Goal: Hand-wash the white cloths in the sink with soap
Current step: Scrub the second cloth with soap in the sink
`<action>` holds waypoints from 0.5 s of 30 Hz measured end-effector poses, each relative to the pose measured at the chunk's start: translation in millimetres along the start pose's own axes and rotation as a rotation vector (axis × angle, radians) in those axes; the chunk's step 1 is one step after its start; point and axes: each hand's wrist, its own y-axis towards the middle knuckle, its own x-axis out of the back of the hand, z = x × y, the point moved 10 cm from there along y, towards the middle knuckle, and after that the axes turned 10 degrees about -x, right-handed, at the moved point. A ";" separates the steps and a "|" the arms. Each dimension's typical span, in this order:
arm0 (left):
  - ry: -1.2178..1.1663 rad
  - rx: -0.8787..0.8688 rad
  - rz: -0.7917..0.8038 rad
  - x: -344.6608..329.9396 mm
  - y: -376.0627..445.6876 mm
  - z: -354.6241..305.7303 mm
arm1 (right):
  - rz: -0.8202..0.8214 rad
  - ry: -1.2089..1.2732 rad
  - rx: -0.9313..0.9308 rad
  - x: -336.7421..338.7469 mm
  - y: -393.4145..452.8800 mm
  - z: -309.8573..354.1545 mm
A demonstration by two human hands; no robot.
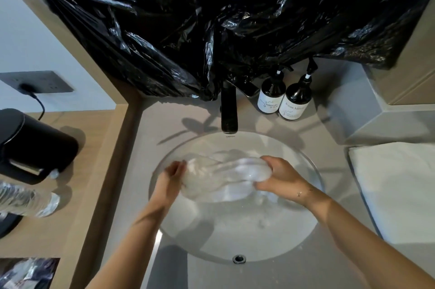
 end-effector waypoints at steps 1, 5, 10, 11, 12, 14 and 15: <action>0.089 0.013 0.028 -8.1 -2.0 6.7 | 0.004 0.026 0.013 1.6 -4.1 6.1; 0.142 -0.031 0.246 -50.9 -19.3 -8.3 | 0.046 0.129 0.021 5.3 -14.5 30.8; -0.162 -0.117 0.753 -111.7 -62.3 -63.7 | 0.194 0.335 0.103 7.7 -38.7 77.0; -0.126 -0.162 0.707 -118.0 -58.0 -70.4 | 0.200 0.378 0.113 10.9 -41.8 83.8; -0.093 -0.206 0.628 -121.2 -51.5 -77.2 | 0.213 0.411 0.127 13.1 -45.0 89.7; -0.078 -0.294 0.480 -122.2 -43.3 -88.7 | 0.234 0.488 0.154 16.9 -49.6 98.0; -0.079 -0.327 0.416 -117.8 -40.0 -93.5 | 0.234 0.547 0.169 20.0 -51.3 100.6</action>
